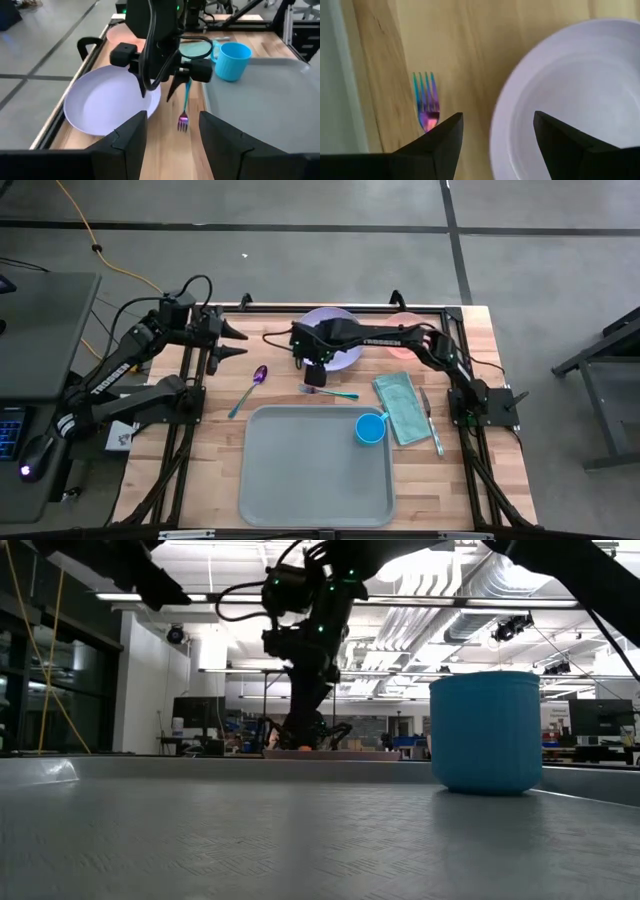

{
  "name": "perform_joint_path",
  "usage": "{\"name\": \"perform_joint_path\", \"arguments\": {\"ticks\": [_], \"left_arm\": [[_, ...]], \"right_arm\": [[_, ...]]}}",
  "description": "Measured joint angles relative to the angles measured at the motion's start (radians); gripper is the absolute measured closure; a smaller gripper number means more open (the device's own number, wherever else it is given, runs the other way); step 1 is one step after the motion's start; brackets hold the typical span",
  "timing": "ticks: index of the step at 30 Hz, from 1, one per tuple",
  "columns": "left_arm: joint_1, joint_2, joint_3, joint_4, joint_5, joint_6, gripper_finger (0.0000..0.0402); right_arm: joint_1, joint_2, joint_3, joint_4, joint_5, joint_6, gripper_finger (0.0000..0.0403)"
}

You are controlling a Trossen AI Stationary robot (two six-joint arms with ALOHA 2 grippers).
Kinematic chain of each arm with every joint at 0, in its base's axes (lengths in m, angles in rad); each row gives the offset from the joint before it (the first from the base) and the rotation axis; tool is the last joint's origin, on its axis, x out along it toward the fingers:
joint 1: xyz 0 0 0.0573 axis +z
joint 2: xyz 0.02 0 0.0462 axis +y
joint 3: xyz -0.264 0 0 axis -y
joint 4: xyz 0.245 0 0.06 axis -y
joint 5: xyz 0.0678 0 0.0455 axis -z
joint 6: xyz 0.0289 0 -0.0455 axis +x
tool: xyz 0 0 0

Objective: Set up tray
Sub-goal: Put the violet plate on the gray serving tray to the bottom left of the blue mug

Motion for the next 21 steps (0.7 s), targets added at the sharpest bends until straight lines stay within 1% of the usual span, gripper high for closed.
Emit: {"name": "perform_joint_path", "arguments": {"ticks": [5, 9, 13, 17, 21], "left_arm": [[0.000, 0.000, 0.000, -0.027, 0.001, 0.028, 0.0190], [0.000, 0.000, 0.000, -0.044, 0.000, 0.053, 0.0190], [0.000, 0.000, 0.000, -0.043, -0.005, 0.062, 0.0190], [0.000, 0.000, 0.000, -0.043, -0.007, 0.071, 0.0190], [0.000, 0.000, 0.000, -0.045, -0.008, 0.071, 0.0190]], "right_arm": [[0.003, 0.021, 0.001, 0.022, -0.009, 0.026, 0.0180], [0.011, 0.061, 0.000, 0.002, 0.043, 0.019, 0.0180], [0.015, 0.088, 0.000, -0.004, 0.030, 0.063, 0.0180], [0.025, 0.110, 0.000, -0.017, 0.127, 0.063, 0.0180], [0.026, 0.118, 0.000, -0.010, 0.156, 0.064, 0.0180]]}}
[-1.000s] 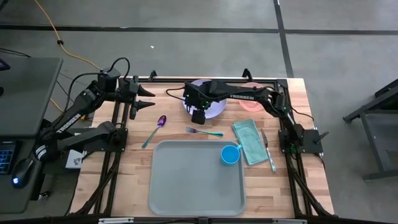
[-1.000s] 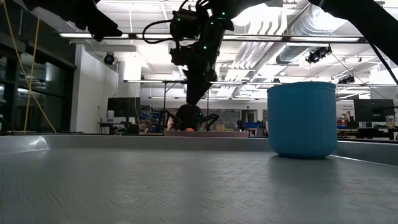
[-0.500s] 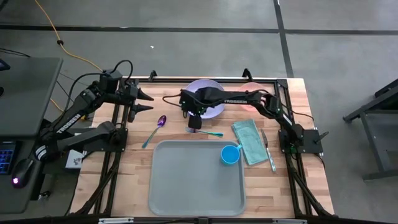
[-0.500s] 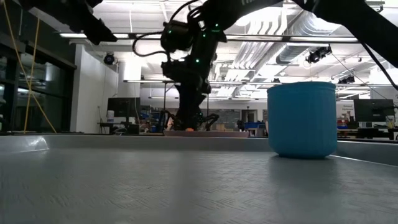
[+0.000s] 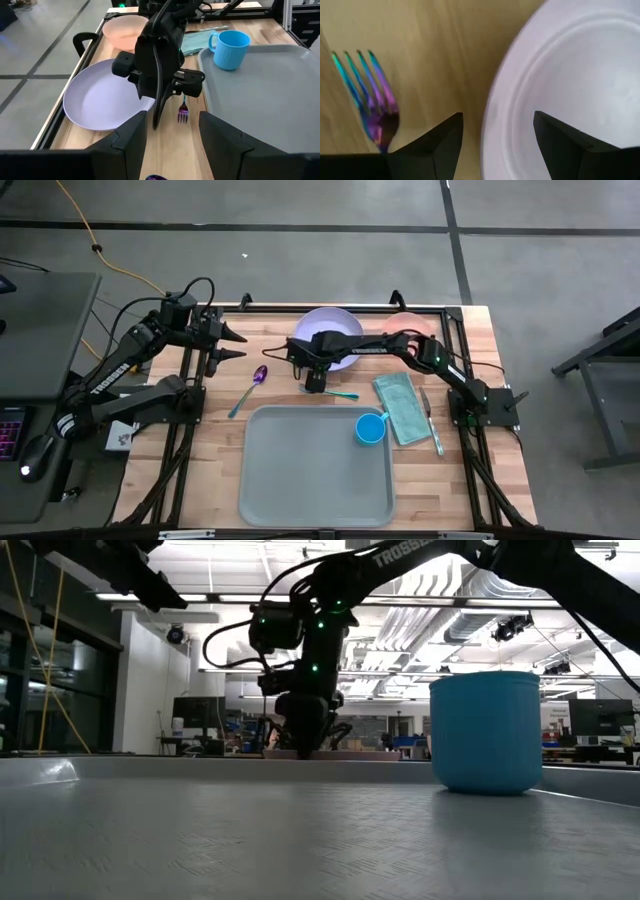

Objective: Set up tray
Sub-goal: Put the violet plate on the gray serving tray to the bottom left of the blue mug

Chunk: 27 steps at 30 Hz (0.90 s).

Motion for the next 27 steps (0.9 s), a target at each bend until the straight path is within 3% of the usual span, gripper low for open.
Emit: {"name": "perform_joint_path", "arguments": {"ticks": [11, 19, 27], "left_arm": [[0.000, 0.000, 0.000, -0.027, 0.000, 0.011, 0.0190], [0.000, 0.000, 0.000, -0.044, -0.001, 0.019, 0.0190], [0.000, 0.000, 0.000, -0.050, -0.002, 0.034, 0.0190]], "right_arm": [[0.000, 0.039, 0.000, 0.015, 0.058, 0.005, 0.0180], [-0.001, 0.050, 0.003, 0.024, 0.035, 0.065, 0.0187], [-0.011, 0.057, 0.002, 0.031, -0.019, 0.102, 0.0222]]}}
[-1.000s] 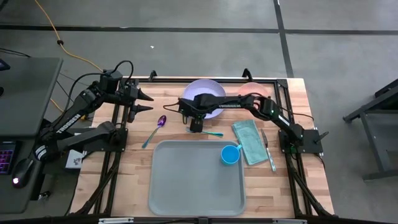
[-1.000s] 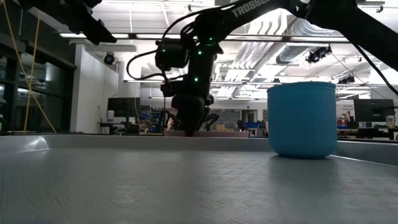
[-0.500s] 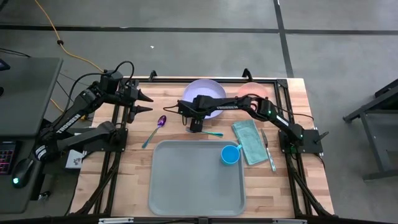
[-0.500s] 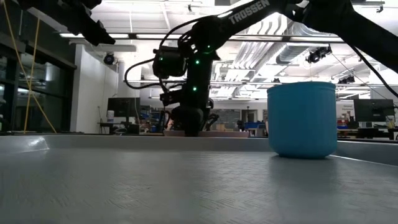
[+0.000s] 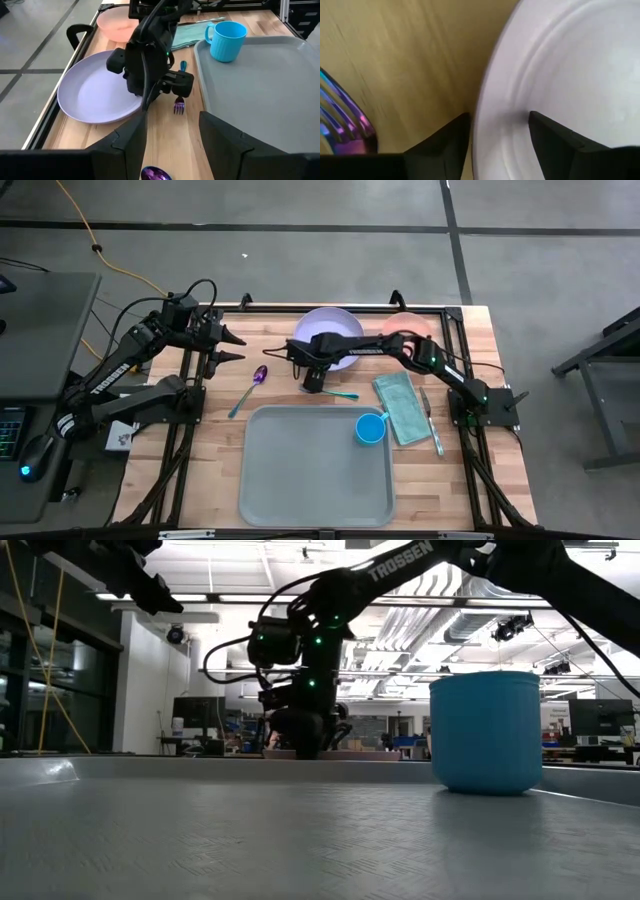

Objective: Set up tray
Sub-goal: Put the violet plate on the gray serving tray to the bottom left of the blue mug

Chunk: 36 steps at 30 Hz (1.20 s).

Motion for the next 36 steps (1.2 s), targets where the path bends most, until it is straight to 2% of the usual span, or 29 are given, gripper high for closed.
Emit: {"name": "perform_joint_path", "arguments": {"ticks": [17, 25, 36], "left_arm": [[0.000, 0.000, 0.000, 0.000, 0.000, 0.000, 0.0190], [0.000, 0.000, 0.000, 0.000, 0.000, 0.000, 0.0190], [0.000, 0.000, 0.000, 0.000, 0.000, 0.000, 0.0190]], "right_arm": [[-0.009, 0.002, -0.001, 0.011, -0.032, 0.056, 0.0300], [-0.007, 0.001, -0.001, 0.006, -0.034, 0.074, 0.0392], [-0.009, -0.011, -0.001, -0.008, -0.064, 0.104, 0.0401]]}}
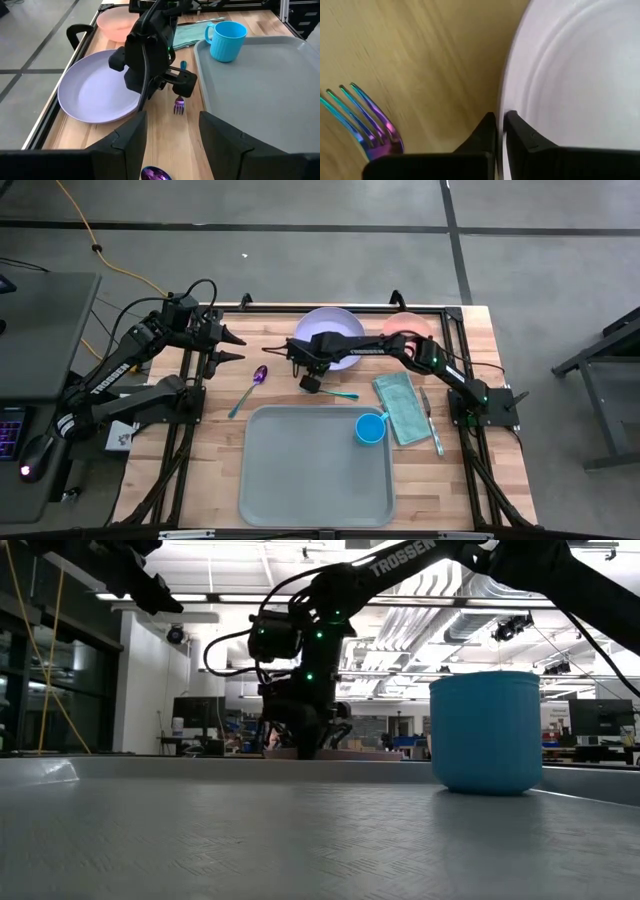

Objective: Set up tray
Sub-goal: Put the violet plate on the gray serving tray to the bottom left of the blue mug

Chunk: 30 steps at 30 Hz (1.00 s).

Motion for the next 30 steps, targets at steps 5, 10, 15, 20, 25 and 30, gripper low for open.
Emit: {"name": "perform_joint_path", "arguments": {"ticks": [5, 10, 15, 20, 25, 30], "left_arm": [[0.000, 0.000, 0.000, -0.003, 0.000, 0.000, 0.0190], [0.000, 0.000, 0.000, -0.003, 0.000, 0.000, 0.0190], [0.000, 0.000, 0.000, -0.003, 0.000, 0.000, 0.0190], [0.000, 0.000, 0.000, -0.002, 0.000, 0.000, 0.0190], [0.000, 0.000, 0.000, -0.002, 0.000, 0.000, 0.0190], [0.000, 0.000, 0.000, -0.002, 0.000, 0.000, 0.0190]], "right_arm": [[0.000, -0.039, -0.005, -0.029, -0.001, 0.007, 0.0403], [-0.001, -0.109, -0.005, -0.050, -0.002, 0.037, 0.0401], [-0.001, -0.174, -0.005, -0.052, -0.008, 0.055, 0.0401], [0.000, -0.242, -0.005, -0.047, -0.012, 0.073, 0.0401], [0.000, -0.315, -0.004, -0.049, 0.021, 0.082, 0.0401], [0.002, -0.383, -0.003, -0.066, 0.041, 0.104, 0.0402]]}}
